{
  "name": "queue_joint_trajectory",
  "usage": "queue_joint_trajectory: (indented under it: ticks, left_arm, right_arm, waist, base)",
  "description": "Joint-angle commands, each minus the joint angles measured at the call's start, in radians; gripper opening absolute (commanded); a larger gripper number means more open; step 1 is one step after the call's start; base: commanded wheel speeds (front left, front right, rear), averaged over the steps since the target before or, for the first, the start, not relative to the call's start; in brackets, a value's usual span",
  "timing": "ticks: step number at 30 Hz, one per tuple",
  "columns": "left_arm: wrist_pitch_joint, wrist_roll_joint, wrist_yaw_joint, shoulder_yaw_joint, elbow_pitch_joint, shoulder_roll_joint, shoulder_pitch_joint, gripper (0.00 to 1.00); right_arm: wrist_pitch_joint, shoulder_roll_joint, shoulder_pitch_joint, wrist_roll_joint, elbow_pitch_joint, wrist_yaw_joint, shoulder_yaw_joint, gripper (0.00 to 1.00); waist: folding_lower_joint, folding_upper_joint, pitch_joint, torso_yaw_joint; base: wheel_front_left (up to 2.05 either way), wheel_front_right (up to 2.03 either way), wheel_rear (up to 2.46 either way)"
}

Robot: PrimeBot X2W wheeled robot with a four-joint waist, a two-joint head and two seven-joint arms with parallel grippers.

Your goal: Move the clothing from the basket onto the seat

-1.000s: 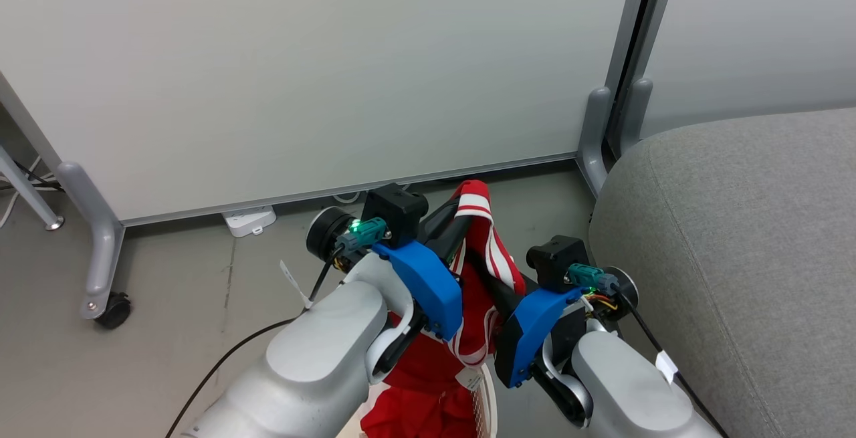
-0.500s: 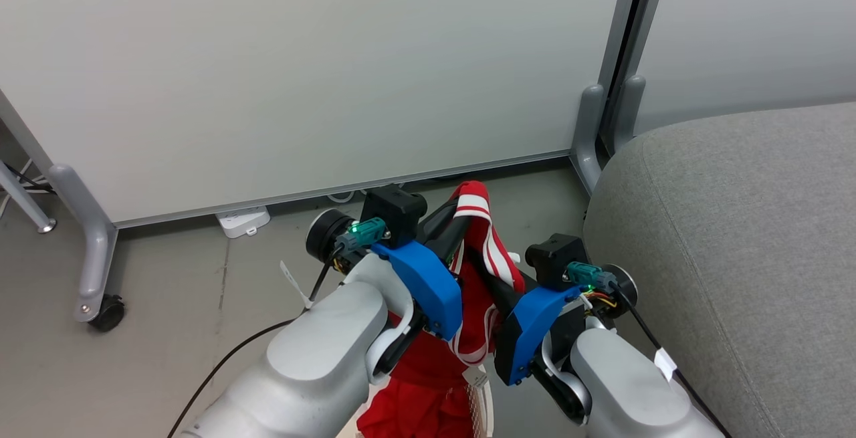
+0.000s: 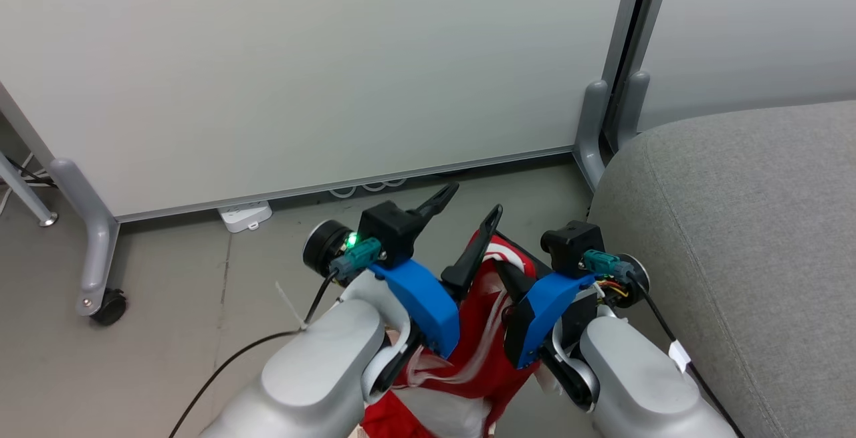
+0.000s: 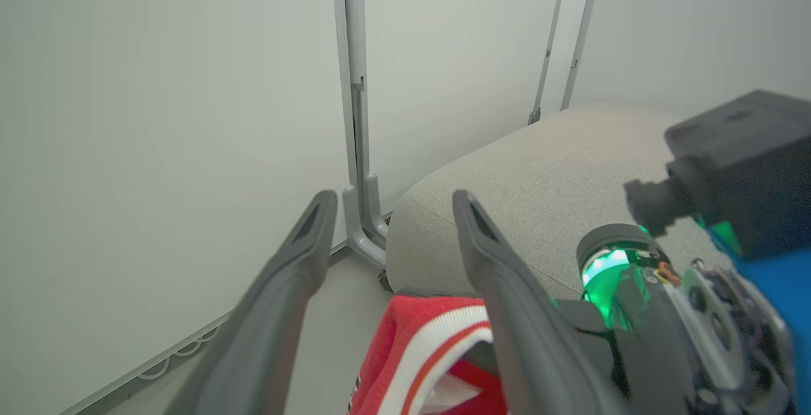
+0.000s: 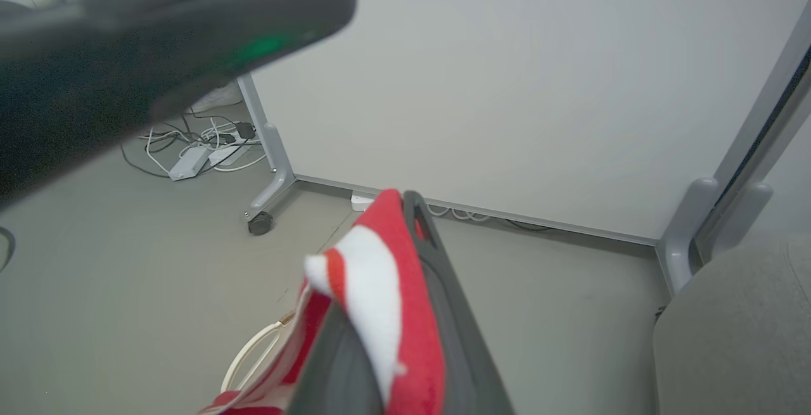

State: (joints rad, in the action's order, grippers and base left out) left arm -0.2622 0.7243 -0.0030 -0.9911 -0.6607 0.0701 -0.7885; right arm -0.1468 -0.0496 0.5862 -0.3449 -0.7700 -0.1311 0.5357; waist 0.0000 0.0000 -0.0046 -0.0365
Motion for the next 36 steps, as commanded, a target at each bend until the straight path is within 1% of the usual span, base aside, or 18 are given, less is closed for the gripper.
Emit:
queue_joint_trajectory:
  ticks: [1,5,10,14,15,16,17,18,25,30,36]
  left_arm:
    - [-0.003,-0.021,-0.001,0.016,0.023,0.017,0.04,1.0]
    - [-0.003,-0.079,-0.006,0.078,0.1,0.048,0.133,1.0]
    - [-0.003,-0.164,-0.034,0.164,0.182,0.087,0.24,1.0]
    - [-0.003,-0.224,-0.05,0.242,0.23,0.102,0.318,1.0]
    - [-0.003,-0.224,-0.05,0.242,0.23,0.102,0.318,1.0]
    - [-0.004,-0.248,-0.053,0.287,0.249,0.104,0.353,1.0]
    - [-0.004,-0.26,-0.052,0.311,0.263,0.103,0.371,1.0]
    - [-0.004,-0.26,-0.052,0.311,0.263,0.103,0.371,1.0]
    - [-0.004,-0.337,-0.076,0.431,0.308,0.094,0.484,1.0]
    - [-0.004,-0.381,-0.093,0.485,0.32,0.081,0.526,1.0]
    - [-0.004,-0.414,-0.112,0.524,0.315,0.064,0.549,1.0]
  right_arm:
    - [-0.01,-0.001,0.016,0.0,-0.001,0.001,-0.013,0.0]
    - [-0.017,-0.001,0.02,0.016,-0.004,0.001,-0.043,0.0]
    - [-0.02,-0.001,0.018,0.036,0.002,0.001,-0.071,0.0]
    - [-0.02,-0.001,0.014,0.047,0.012,0.001,-0.091,0.0]
    - [-0.02,-0.001,0.014,0.047,0.012,0.001,-0.091,0.0]
    - [-0.019,-0.001,0.011,0.05,0.018,0.001,-0.1,0.0]
    - [-0.019,-0.001,0.01,0.052,0.021,0.001,-0.105,0.0]
    - [-0.019,-0.001,0.01,0.052,0.021,0.001,-0.105,0.0]
    - [-0.011,-0.001,-0.006,0.064,0.037,0.001,-0.133,0.0]
    - [-0.004,-0.001,-0.019,0.071,0.049,0.001,-0.141,0.0]
    - [0.003,-0.001,-0.026,0.07,0.061,0.001,-0.139,0.0]
  waist:
    - [0.0,0.0,0.002,0.003]
    - [0.0,0.0,0.006,0.01]
    - [0.0,0.0,0.014,0.019]
    - [0.0,0.0,0.021,0.024]
    - [0.0,0.0,0.021,0.024]
    - [0.0,0.0,0.024,0.027]
    - [0.0,0.0,0.026,0.028]
    - [0.0,0.0,0.026,0.028]
    - [0.0,0.0,0.028,0.034]
    - [0.0,0.0,0.026,0.037]
    - [0.0,0.0,0.024,0.035]
  base:
    - [0.0,0.0,0.0]
    - [0.0,0.0,0.0]
    - [0.0,0.0,0.0]
    - [0.0,0.0,0.0]
    - [0.0,0.0,0.0]
    - [0.0,0.0,0.0]
    - [0.0,0.0,0.0]
    - [0.0,0.0,0.0]
    - [0.0,0.0,0.0]
    - [0.0,0.0,0.0]
    - [0.0,0.0,0.0]
